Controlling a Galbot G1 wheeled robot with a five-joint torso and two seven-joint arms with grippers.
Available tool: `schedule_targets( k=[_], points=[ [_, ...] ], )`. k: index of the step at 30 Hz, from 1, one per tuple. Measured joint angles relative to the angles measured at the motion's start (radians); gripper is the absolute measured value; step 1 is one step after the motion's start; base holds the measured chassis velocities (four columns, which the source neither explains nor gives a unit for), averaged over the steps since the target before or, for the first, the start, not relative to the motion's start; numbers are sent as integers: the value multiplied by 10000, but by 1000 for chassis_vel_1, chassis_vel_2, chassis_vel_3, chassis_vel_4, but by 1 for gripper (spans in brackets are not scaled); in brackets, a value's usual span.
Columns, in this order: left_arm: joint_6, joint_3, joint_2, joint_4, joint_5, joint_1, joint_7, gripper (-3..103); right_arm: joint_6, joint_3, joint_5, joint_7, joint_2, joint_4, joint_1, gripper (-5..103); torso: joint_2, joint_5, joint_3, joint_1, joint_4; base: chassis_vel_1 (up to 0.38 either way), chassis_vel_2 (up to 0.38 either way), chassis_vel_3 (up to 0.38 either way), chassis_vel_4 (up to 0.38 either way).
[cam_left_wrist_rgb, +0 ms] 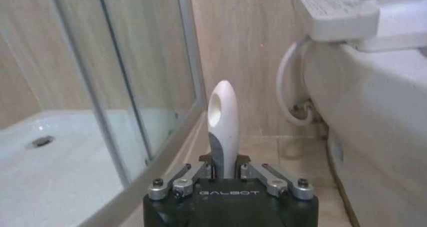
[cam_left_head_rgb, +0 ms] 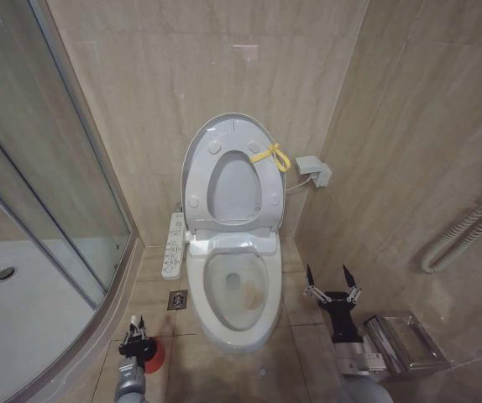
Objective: Open the toilet lid, clean the toilet bowl with a toilet brush, close the toilet lid, and flush.
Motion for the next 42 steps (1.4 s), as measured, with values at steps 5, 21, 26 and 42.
schedule_targets(
  k=[5, 21, 26, 42],
  points=[
    [-46, -100, 144, -821, -218, 417, -22, 19, 1, -24, -90, -7, 87, -10, 4, 100, 0, 0, 0, 0, 0, 0, 0, 0, 0],
    [1694, -194, 26, -5405, -471, 1801, -1103, 19, 10, 15, -218, -28, 193, -134, 19, 100, 0, 1, 0, 0, -1, 0, 0, 0, 0],
    [2359, -324, 86, -6787, -726, 2294, -1347, 19, 14, -10, -263, -44, 209, -276, 81, 100, -2, 1, 0, 0, 0, 0, 0, 0, 0],
    [3382, 546, 546, -11240, -1197, 3311, -964, 19, -10, -10, -293, -80, 103, -332, 104, 100, -1, 3, 0, 0, 0, 0, 0, 0, 0]
  ],
)
